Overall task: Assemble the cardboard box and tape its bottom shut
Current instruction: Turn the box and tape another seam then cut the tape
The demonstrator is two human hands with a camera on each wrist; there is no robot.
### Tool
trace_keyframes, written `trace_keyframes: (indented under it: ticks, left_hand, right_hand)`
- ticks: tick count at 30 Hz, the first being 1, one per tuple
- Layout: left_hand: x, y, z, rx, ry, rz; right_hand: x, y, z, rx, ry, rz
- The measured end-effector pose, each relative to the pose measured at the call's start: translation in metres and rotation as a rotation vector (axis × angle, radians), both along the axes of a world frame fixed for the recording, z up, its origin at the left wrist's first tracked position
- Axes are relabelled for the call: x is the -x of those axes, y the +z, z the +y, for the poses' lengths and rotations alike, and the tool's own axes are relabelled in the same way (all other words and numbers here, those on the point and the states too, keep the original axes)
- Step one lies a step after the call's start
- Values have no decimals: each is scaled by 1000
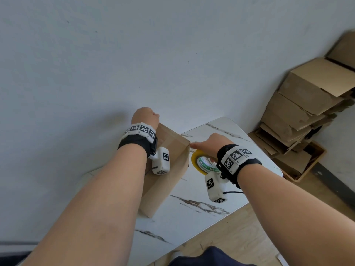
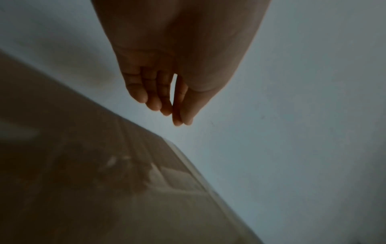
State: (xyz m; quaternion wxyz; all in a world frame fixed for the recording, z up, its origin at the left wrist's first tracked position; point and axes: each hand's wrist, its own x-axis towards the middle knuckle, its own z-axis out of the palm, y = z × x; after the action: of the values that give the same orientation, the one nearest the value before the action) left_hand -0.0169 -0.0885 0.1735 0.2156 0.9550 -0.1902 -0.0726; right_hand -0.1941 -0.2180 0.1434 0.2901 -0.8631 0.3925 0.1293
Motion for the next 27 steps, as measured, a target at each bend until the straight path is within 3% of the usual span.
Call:
trace_keyframes:
  ticks: [3,7,14,20,24,27]
  left_hand:
    - [3,4,0,-64,-65,-48]
    - [4,-3,2,-95,-167,28]
    - [2,-13,6,-19,-188,163]
    - [6,-13,2,-172,-261,273]
    - [8,-13,1,-261,-294,264]
    - [5,-12,3,-244,-271,144]
  right_hand:
    - [0,1,0,1,2,1]
    - [0,1,-1,2,10,-5]
    - [4,-1,-3,7,9,-1]
    - [6,-2,-3,3,0,-5]
    - [7,-3,-1,4,-1,-12]
    - [7,-4,-1,7,-6,-17]
